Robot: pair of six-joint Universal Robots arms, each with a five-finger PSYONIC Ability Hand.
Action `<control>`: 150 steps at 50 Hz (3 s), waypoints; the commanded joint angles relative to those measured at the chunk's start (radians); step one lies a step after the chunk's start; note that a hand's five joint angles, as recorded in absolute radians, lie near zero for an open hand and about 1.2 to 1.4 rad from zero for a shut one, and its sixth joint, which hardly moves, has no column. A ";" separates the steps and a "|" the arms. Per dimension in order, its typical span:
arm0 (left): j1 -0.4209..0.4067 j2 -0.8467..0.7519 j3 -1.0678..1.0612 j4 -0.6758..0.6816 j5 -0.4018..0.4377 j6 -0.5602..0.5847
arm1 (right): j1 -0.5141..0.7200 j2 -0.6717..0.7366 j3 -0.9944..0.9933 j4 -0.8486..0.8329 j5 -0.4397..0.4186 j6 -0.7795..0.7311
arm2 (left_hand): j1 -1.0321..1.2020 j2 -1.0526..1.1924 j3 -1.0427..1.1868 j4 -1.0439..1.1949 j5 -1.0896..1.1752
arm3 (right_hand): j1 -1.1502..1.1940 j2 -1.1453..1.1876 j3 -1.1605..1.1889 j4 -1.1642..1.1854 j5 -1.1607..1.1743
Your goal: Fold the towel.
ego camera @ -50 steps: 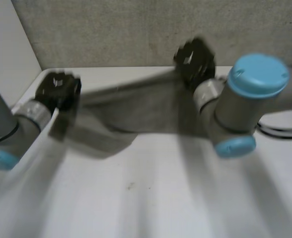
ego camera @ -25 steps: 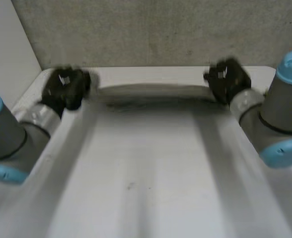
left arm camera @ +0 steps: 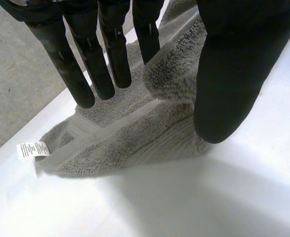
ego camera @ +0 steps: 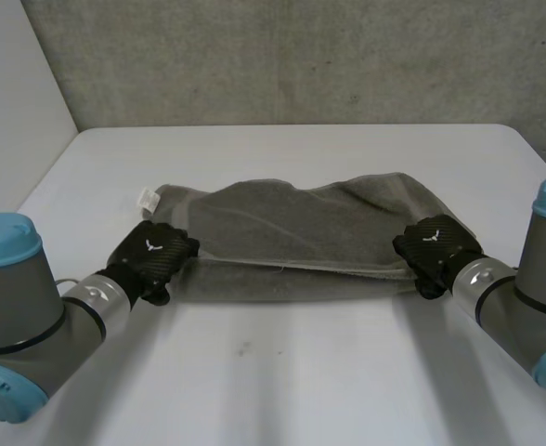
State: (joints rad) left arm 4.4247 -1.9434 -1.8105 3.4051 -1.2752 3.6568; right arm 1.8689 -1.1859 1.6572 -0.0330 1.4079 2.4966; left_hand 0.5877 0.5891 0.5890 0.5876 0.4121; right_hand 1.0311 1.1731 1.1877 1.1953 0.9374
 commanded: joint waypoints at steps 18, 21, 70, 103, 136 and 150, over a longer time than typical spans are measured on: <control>0.071 -0.035 0.134 0.019 0.297 0.083 | -0.103 -0.020 0.147 -0.056 -0.132 -0.134 | -0.089 -0.091 -0.091 -0.089 -0.088 | 0.365 0.223 0.209 0.201 0.284; 0.081 -0.042 0.149 0.019 0.300 0.081 | -0.134 -0.060 0.182 -0.051 -0.155 -0.235 | -0.122 -0.123 -0.123 -0.122 -0.121 | 0.365 0.223 0.209 0.201 0.284; -0.034 -0.305 0.366 -0.446 0.481 0.563 | -0.171 -0.077 0.191 -0.054 -0.161 -0.274 | 0.039 0.038 0.038 0.040 0.040 | 0.365 0.223 0.209 0.201 0.284; -0.051 0.303 0.260 -0.204 -0.014 0.140 | -0.160 -0.363 -0.224 0.198 -0.081 0.024 | 0.809 0.807 0.807 0.809 0.810 | 0.365 0.223 0.209 0.201 0.284; -0.033 0.000 0.467 -0.254 -0.240 0.106 | 0.041 0.167 -0.697 0.420 0.109 -0.212 | 0.809 0.807 0.807 0.809 0.810 | 0.365 0.223 0.209 0.201 0.284; -0.036 0.047 0.553 0.494 -0.236 0.065 | 0.078 0.017 -0.643 -0.505 0.131 -0.176 | 0.809 0.807 0.807 0.809 0.810 | 0.365 0.223 0.209 0.201 0.284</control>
State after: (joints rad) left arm 4.3893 -1.9263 -1.2507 3.7712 -1.5102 3.7449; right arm 1.9492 -1.0682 0.8985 -0.3096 1.5479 2.3087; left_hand 1.2064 1.2179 1.2159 1.2168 1.0406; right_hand 1.0301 1.1731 1.1878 1.1957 0.9595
